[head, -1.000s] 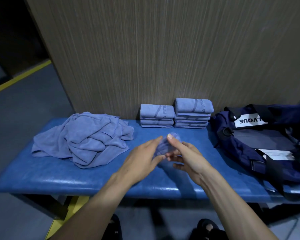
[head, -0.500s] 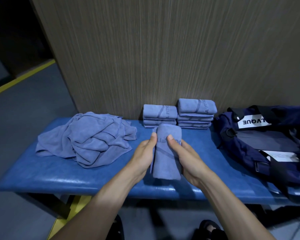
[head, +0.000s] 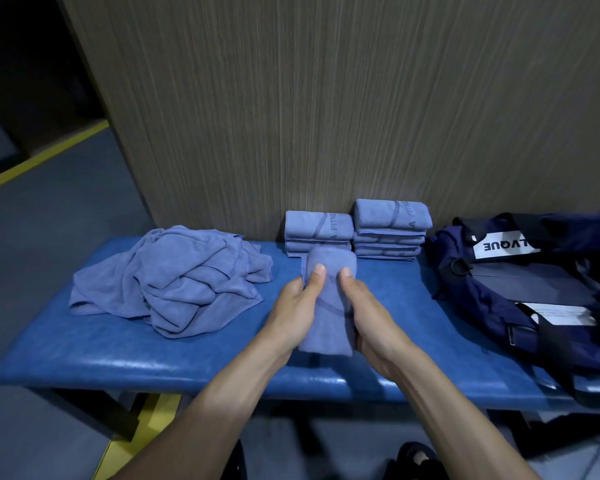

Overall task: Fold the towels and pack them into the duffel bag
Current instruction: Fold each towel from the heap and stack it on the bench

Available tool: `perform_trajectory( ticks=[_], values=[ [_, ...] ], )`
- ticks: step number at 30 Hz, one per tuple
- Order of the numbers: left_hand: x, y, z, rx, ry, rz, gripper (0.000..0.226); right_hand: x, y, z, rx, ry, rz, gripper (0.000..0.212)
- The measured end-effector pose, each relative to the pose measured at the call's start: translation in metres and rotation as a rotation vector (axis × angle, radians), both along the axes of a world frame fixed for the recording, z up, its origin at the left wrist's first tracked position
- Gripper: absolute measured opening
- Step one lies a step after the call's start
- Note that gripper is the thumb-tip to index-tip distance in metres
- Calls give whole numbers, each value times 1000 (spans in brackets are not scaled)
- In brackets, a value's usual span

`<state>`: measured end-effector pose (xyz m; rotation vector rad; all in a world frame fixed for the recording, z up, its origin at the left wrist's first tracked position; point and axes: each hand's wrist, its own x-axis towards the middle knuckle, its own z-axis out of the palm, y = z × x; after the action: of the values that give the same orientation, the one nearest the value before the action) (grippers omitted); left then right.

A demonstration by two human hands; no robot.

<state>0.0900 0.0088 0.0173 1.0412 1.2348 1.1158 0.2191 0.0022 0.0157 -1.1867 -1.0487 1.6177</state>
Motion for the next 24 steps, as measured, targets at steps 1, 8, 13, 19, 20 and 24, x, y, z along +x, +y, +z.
perform_trajectory(
  ticks=[1, 8, 13, 19, 20, 24],
  values=[
    [2, 1, 3, 10, -43, 73, 45, -1, -1, 1, -5, -5, 23, 50],
    [3, 12, 7, 57, -65, 226, 30, -10, 1, 1, 73, -128, 21, 43],
    [5, 36, 5, 85, 76, 279, 34, -19, 21, -4, 72, -164, -9, 45],
    [-6, 78, -6, 95, 223, 314, 58, -34, 49, -16, 94, -34, 61, 43],
    [-7, 84, -5, 75, 193, 348, 59, -33, 53, -15, 56, 8, 60, 48],
    [-17, 100, 6, 2, 11, 420, 55, -24, 65, -8, 33, 66, 25, 36]
  ],
)
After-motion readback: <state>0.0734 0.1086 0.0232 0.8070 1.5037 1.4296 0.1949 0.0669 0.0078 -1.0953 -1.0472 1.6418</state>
